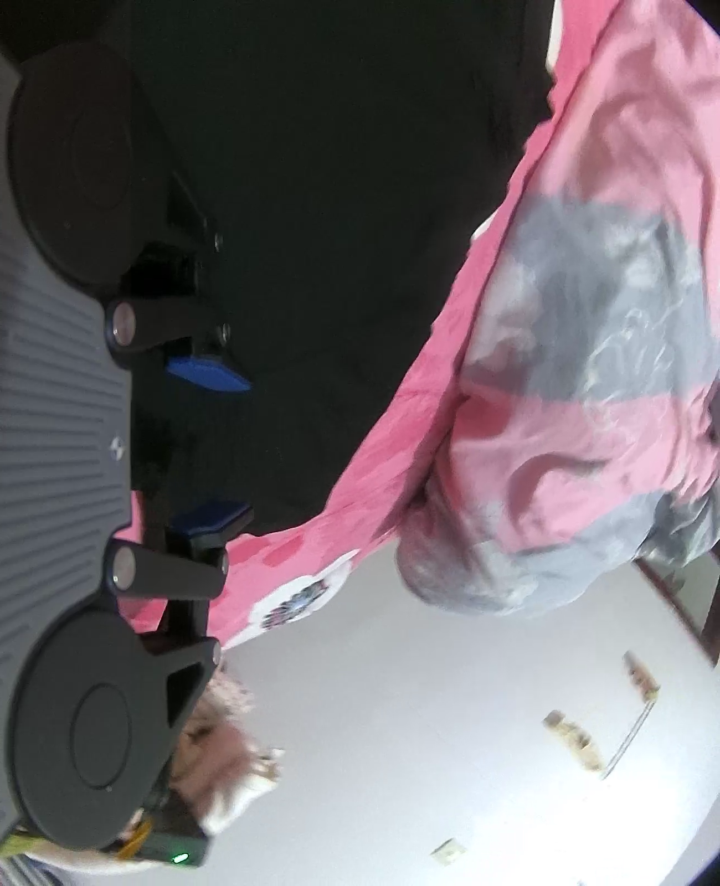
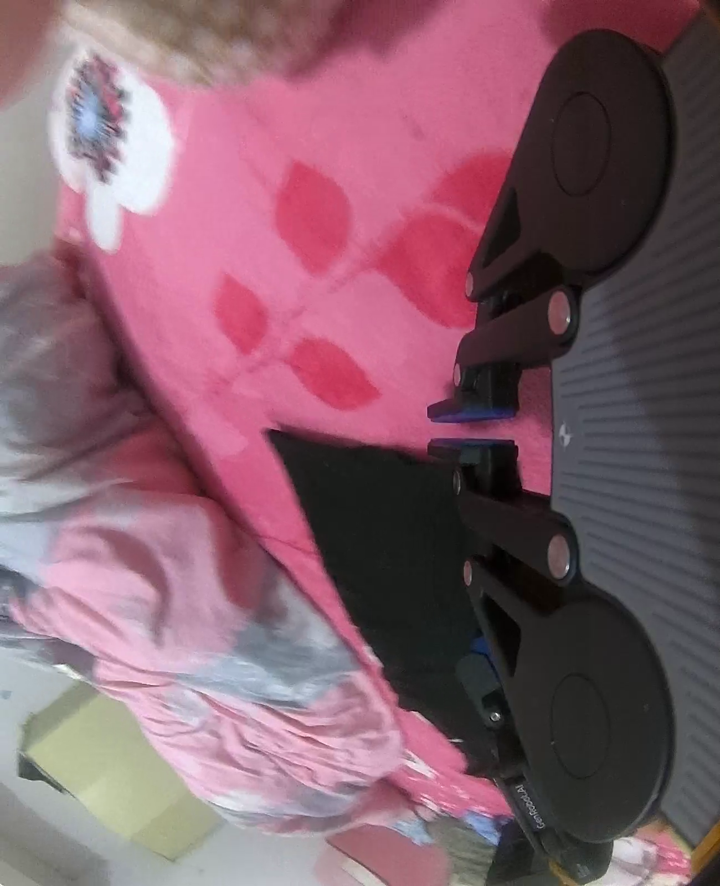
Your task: Fold clothes
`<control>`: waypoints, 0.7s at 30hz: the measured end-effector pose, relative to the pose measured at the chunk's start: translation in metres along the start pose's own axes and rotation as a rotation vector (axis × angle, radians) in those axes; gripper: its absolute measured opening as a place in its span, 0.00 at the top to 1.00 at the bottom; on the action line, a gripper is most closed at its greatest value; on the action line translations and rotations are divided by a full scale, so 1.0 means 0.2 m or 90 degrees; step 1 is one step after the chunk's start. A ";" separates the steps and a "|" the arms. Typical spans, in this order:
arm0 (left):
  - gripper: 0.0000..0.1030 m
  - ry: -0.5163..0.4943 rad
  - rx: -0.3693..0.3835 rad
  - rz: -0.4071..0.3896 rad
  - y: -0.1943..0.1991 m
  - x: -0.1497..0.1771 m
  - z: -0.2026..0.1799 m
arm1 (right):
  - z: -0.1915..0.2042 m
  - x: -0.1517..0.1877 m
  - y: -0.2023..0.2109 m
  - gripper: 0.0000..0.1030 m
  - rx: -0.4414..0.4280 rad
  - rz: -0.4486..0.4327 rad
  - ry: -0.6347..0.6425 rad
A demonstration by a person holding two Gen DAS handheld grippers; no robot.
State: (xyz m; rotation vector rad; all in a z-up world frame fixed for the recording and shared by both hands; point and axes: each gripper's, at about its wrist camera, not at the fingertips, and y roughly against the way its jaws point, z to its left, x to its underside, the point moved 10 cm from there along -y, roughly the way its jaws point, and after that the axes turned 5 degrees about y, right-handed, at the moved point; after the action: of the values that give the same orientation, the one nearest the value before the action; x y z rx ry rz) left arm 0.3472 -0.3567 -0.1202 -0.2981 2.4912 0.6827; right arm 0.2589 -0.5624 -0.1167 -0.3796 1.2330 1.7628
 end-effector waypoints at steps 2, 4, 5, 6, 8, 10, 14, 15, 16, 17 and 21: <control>0.55 0.021 0.007 -0.010 0.11 -0.03 -0.03 | 0.02 -0.03 0.13 0.94 -0.004 -0.023 0.010; 0.55 0.028 0.007 -0.021 0.25 -0.05 -0.07 | 0.05 -0.05 0.27 0.94 -0.012 -0.047 0.024; 0.55 0.028 0.004 -0.028 0.33 -0.06 -0.09 | 0.07 -0.06 0.35 0.94 -0.016 -0.057 0.034; 0.54 0.027 0.001 -0.034 0.41 -0.06 -0.11 | 0.09 -0.06 0.43 0.93 -0.022 -0.068 0.043; 0.52 0.013 -0.012 -0.045 0.58 -0.05 -0.16 | 0.14 -0.06 0.57 0.93 -0.039 -0.086 0.058; 0.51 -0.006 -0.034 -0.055 0.73 -0.01 -0.20 | 0.20 -0.05 0.72 0.93 -0.067 -0.103 0.069; 0.51 -0.041 -0.096 -0.079 1.04 0.12 -0.24 | 0.40 -0.03 0.96 0.92 -0.128 -0.129 0.105; 0.51 -0.046 -0.109 -0.093 1.13 0.15 -0.23 | 0.46 -0.03 1.00 0.92 -0.142 -0.132 0.117; 0.51 -0.049 -0.123 -0.107 1.21 0.17 -0.21 | 0.52 -0.02 1.03 0.91 -0.156 -0.131 0.130; 0.51 -0.046 -0.140 -0.122 1.29 0.19 -0.18 | 0.59 -0.01 1.05 0.91 -0.168 -0.128 0.145; 0.51 -0.037 -0.205 -0.183 1.61 0.25 -0.04 | 0.93 0.02 1.08 0.91 -0.216 -0.119 0.215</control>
State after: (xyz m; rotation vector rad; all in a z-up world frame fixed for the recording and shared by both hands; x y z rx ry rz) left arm 0.1936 -0.0909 -0.0108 -0.7277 2.2161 0.9513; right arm 0.1250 -0.4171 0.0891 -0.9909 1.0794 1.7914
